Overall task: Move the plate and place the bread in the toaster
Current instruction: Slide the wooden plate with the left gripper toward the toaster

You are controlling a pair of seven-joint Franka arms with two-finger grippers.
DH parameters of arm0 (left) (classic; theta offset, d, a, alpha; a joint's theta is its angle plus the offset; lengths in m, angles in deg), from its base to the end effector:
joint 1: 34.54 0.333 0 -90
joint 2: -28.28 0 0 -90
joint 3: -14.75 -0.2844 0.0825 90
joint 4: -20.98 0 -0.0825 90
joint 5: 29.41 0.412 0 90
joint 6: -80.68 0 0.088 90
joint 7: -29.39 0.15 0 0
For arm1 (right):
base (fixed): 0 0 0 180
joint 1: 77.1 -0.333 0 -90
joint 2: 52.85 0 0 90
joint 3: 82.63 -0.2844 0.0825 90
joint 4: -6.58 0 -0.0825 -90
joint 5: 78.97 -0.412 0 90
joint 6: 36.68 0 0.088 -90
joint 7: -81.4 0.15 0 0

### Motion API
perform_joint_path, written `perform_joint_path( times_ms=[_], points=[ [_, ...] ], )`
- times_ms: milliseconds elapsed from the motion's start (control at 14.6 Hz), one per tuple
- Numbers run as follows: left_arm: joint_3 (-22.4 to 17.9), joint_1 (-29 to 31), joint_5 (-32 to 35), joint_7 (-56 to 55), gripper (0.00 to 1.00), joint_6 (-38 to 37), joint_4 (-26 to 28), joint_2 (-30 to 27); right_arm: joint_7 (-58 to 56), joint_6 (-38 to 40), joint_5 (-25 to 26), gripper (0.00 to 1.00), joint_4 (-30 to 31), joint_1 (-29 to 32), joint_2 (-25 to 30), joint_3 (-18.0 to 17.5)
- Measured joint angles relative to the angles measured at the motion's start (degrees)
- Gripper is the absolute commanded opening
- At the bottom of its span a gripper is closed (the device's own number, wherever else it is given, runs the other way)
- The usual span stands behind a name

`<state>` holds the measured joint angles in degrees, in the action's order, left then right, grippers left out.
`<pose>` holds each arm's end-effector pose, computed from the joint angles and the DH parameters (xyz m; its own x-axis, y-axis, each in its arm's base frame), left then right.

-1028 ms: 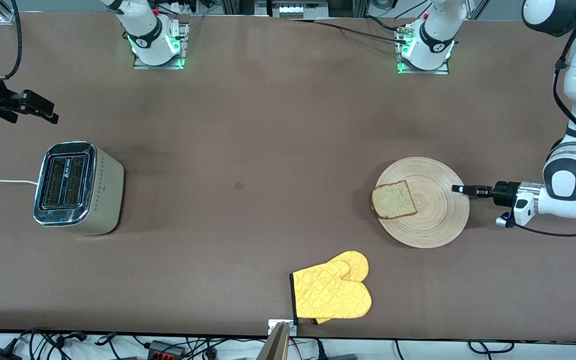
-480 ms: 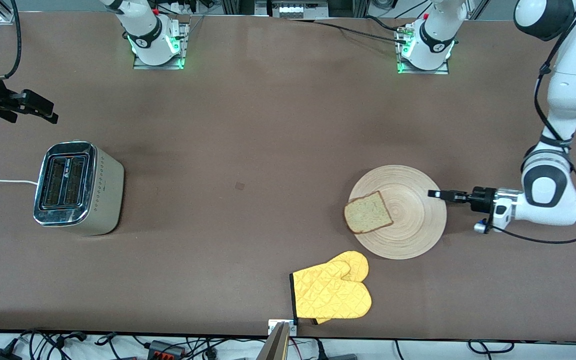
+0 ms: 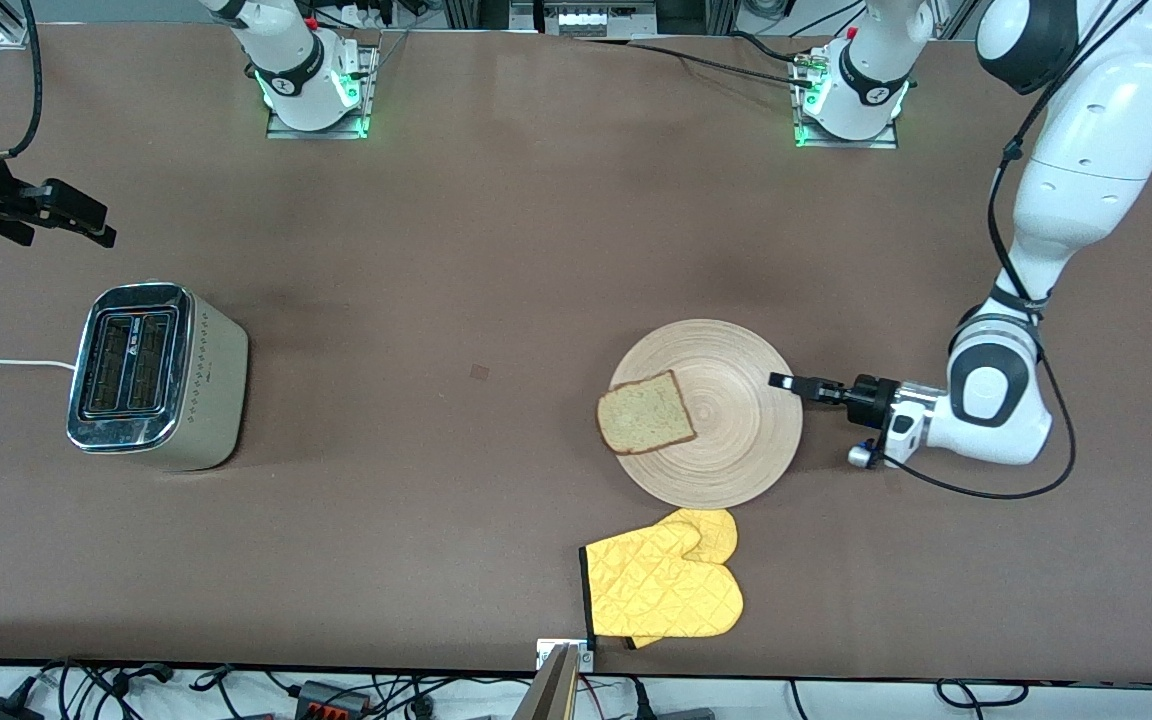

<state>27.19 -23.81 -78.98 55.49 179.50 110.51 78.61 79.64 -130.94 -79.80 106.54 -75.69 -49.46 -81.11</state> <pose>0.6139 -0.1181 0.0768 0.9115 -0.2005 -0.3590 0.2237 -0.4910 0.8419 0.5655 -0.0271 0.5032 0.9990 -0.0213 -0.0398 -0.0220 -0.9996 -0.0172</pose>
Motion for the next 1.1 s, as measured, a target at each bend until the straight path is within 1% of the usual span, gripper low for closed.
perform_joint_path(
  times_ms=[206, 411, 548, 754, 960, 1097],
  points=[
    [0.00, -2.52, -2.60, 0.61, 0.01, -0.02, 0.03, 0.50, 0.00, 0.00, 0.00, 1.00, 0.00, 0.00, 0.00, 0.00],
    [-0.03, -5.17, -9.00, 4.39, 0.01, 0.03, 0.07, 2.64, 0.00, 0.03, 0.00, 1.00, -0.02, 0.00, 0.00, 0.00],
    [0.05, -8.25, -12.47, 5.54, 0.01, 0.18, -0.23, 4.13, 0.00, 0.03, 0.00, 1.00, -0.02, 0.00, 0.00, 0.00],
    [0.05, -14.12, -13.59, 5.11, 0.01, 0.85, -3.34, 5.64, 0.02, 0.06, 0.00, 1.00, -0.02, 0.01, 0.00, 0.02],
    [0.00, -18.07, -14.02, 3.30, 0.01, 1.53, -7.61, 8.14, 0.03, 0.10, 0.00, 1.00, -0.01, 0.01, -0.14, 0.03],
    [-0.06, -20.15, -14.62, 2.84, 0.01, 4.45, -8.93, 9.00, 0.06, 0.08, -0.01, 1.00, 0.00, 0.01, -0.66, 0.03]
  ],
)
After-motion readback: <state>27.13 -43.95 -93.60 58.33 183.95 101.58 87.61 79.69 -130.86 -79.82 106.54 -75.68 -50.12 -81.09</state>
